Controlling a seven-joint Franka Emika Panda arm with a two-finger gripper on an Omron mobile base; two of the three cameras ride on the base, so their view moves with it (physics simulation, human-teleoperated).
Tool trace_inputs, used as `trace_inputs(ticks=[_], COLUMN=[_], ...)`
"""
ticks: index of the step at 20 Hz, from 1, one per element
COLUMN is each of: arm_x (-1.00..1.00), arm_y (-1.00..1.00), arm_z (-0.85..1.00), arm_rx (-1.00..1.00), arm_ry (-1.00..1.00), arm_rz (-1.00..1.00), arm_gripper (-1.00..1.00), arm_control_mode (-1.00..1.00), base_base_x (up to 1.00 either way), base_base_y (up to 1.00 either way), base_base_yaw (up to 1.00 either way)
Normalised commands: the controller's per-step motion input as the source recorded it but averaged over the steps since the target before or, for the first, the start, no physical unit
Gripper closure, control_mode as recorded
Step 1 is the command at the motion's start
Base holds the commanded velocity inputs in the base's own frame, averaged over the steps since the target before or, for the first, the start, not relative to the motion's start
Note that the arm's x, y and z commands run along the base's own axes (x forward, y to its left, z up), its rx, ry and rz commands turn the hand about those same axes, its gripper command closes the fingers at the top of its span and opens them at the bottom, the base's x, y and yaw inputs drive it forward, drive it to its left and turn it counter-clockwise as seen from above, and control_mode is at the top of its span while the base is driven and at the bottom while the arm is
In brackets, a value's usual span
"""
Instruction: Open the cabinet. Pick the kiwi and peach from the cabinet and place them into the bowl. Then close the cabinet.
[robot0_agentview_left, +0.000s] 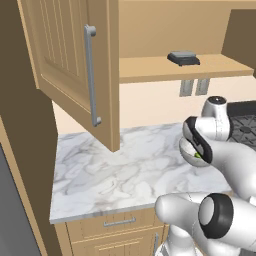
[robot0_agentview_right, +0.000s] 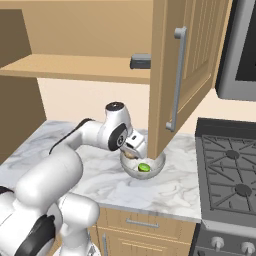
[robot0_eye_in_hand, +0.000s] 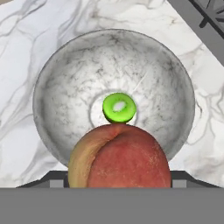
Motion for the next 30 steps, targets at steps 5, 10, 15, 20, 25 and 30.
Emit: trace_inputs(ticks=[5,10,15,20,25,30], arm_x=[0.17,0.18,0.15,0.08,0.03,0.0], arm_y=[-0.05,-0.07,-0.06,-0.05,-0.04,-0.03], arm_z=[-0.19,-0.15,-0.11,-0.11,-0.11,-0.05], arm_rx=[0.0,0.0,0.0,0.0,0.0,0.0], arm_ry=[0.0,0.0,0.0,0.0,0.0,0.0], arm_rz=[0.0,0.0,0.0,0.0,0.0,0.0], arm_gripper=[1.0,1.0,1.0,1.0,1.0,1.0], arm_control_mode=[-1.0,-1.0,-1.0,-1.0,-1.0,-1.0], base_base_x=[0.0,0.0,0.0,0.0,0.0,0.0], base_base_y=[0.0,0.0,0.0,0.0,0.0,0.0], base_base_yaw=[0.0,0.0,0.0,0.0,0.0,0.0])
